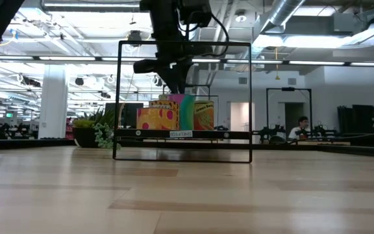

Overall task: Pick and place cans onto a shelf
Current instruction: Adjust the cans on the shelf, then put the canned corn on the shelf

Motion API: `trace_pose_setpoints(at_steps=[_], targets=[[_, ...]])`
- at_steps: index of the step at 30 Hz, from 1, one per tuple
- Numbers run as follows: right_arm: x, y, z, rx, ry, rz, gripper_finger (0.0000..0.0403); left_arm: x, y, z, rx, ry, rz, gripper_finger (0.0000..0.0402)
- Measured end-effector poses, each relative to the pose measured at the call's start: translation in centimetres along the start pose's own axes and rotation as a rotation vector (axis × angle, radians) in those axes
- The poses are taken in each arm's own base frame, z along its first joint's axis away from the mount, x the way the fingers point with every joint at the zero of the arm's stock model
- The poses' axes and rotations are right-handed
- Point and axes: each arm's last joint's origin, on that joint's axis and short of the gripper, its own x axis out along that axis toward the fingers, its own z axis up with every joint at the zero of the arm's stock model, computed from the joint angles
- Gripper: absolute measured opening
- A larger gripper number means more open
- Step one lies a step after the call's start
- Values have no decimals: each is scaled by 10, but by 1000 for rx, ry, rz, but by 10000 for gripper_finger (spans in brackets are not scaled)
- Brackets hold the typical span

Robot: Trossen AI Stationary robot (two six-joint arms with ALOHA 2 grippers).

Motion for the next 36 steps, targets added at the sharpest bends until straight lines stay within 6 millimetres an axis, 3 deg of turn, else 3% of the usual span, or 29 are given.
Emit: trace_pose_setpoints(at_steps=[31,36], targets=[[0,0,0,0,2,3,25,-1,10,-6,13,22,126,45],[0,0,0,0,1,3,26,-18,4,3,59,-19,88,45]])
